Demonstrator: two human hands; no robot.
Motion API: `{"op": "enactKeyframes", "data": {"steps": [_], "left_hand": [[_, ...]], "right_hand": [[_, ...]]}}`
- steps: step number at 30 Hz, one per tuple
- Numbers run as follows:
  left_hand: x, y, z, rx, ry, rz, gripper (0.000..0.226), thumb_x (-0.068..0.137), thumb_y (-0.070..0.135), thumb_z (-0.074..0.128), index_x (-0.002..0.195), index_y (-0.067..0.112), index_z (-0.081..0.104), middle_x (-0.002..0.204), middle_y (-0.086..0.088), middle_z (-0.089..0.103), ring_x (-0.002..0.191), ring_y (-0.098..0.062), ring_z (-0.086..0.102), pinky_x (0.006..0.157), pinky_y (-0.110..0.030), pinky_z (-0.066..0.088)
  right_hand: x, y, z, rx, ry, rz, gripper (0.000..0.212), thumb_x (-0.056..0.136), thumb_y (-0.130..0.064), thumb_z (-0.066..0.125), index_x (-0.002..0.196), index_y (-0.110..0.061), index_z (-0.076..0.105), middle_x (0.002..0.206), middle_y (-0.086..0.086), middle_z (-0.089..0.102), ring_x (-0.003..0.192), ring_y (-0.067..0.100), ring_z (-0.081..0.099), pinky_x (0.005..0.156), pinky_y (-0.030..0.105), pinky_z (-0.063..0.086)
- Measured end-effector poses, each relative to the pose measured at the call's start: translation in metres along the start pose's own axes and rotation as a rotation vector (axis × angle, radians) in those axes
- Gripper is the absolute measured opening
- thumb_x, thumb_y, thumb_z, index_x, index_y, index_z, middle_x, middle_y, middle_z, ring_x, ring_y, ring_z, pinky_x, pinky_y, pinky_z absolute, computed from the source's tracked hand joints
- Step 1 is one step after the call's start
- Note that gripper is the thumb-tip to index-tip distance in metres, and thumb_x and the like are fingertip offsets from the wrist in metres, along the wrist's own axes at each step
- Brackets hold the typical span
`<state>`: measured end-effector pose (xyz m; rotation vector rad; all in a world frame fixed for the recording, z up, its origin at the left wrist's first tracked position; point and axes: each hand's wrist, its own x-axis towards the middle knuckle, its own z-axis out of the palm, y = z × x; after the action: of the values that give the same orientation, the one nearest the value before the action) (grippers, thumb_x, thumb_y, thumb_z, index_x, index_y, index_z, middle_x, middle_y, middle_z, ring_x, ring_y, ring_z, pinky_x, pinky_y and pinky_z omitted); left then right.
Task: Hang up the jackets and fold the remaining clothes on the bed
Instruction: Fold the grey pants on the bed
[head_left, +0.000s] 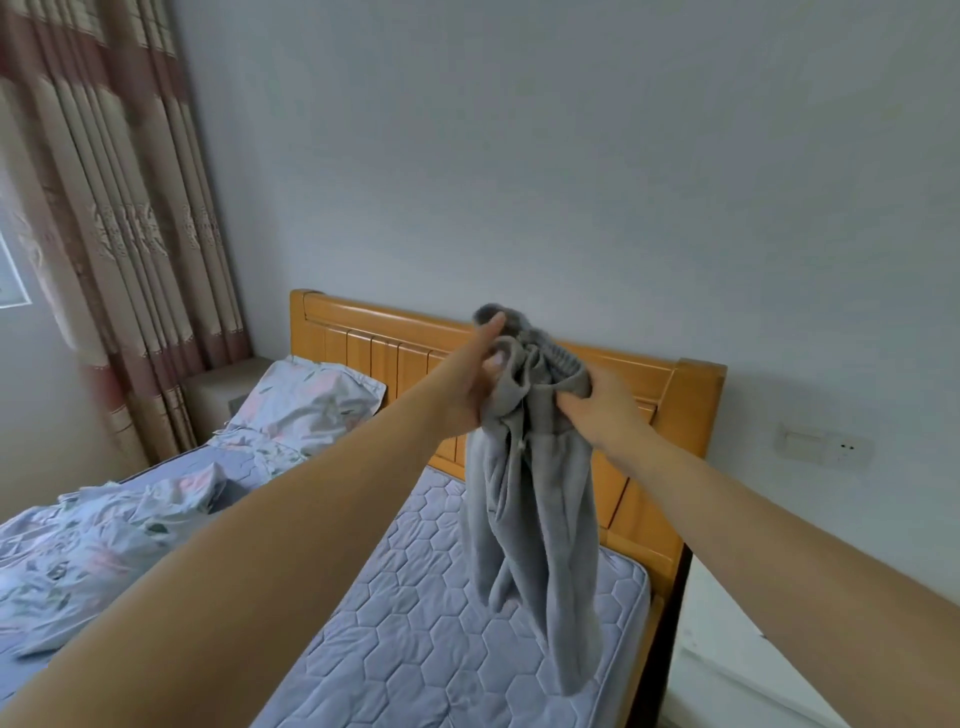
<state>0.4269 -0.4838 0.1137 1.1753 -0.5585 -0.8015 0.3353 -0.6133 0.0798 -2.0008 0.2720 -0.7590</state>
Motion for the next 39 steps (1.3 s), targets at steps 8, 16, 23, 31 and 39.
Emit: {"op": "enactKeyframes", "data": {"steps": [8, 16, 23, 31, 39], "left_hand": [[0.004, -0.023, -0.034, 0.342, -0.001, 0.147, 0.062, 0.075, -0.013, 0.066, 0.13, 0.01, 0.048, 0.116, -0.015, 0.061, 0.112, -0.03, 0.059, 0.094, -0.04, 0.05], [-0.025, -0.065, -0.127, 0.472, 0.782, 0.113, 0.007, 0.089, 0.01, 0.063, 0.086, 0.014, 0.057, 0.079, 0.001, 0.057, 0.081, -0.017, 0.056, 0.074, -0.027, 0.045], [-0.082, -0.143, -0.205, 0.737, 0.93, -0.109, 0.011, 0.091, 0.011, 0.058, 0.094, 0.002, 0.062, 0.085, -0.009, 0.057, 0.087, -0.027, 0.056, 0.073, -0.035, 0.046], [-0.164, -0.165, -0.28, 1.047, 1.031, -0.15, 0.03, 0.097, 0.008, 0.039, 0.126, 0.014, 0.039, 0.091, -0.006, 0.053, 0.083, -0.028, 0.051, 0.065, -0.036, 0.037], [-0.123, -0.16, -0.317, 1.193, 0.841, -0.105, 0.009, 0.091, 0.003, 0.042, 0.092, 0.012, 0.04, 0.088, -0.012, 0.054, 0.079, -0.029, 0.05, 0.061, -0.035, 0.032]], "right_hand": [[0.017, 0.0, 0.018, 0.465, -0.107, 0.253, 0.017, 0.093, 0.001, 0.052, 0.105, -0.005, 0.062, 0.098, 0.012, 0.068, 0.089, 0.023, 0.065, 0.075, 0.032, 0.057], [0.024, 0.035, 0.054, 0.608, 0.097, 0.711, 0.025, 0.101, -0.009, 0.041, 0.114, 0.004, 0.059, 0.083, 0.011, 0.058, 0.07, 0.02, 0.056, 0.07, 0.031, 0.049], [-0.042, 0.057, 0.161, 0.512, -0.136, 1.058, 0.02, 0.094, -0.008, 0.04, 0.081, -0.007, 0.055, 0.07, 0.01, 0.062, 0.063, 0.023, 0.061, 0.06, 0.034, 0.054], [-0.113, 0.047, 0.272, 0.608, -0.237, 1.198, 0.019, 0.084, -0.006, 0.042, 0.067, -0.012, 0.045, 0.068, 0.007, 0.054, 0.061, 0.025, 0.057, 0.069, 0.035, 0.052], [-0.096, 0.108, 0.27, 0.727, -0.125, 1.21, 0.022, 0.085, -0.006, 0.036, 0.067, -0.01, 0.049, 0.074, 0.009, 0.058, 0.068, 0.028, 0.058, 0.069, 0.038, 0.052]]}}
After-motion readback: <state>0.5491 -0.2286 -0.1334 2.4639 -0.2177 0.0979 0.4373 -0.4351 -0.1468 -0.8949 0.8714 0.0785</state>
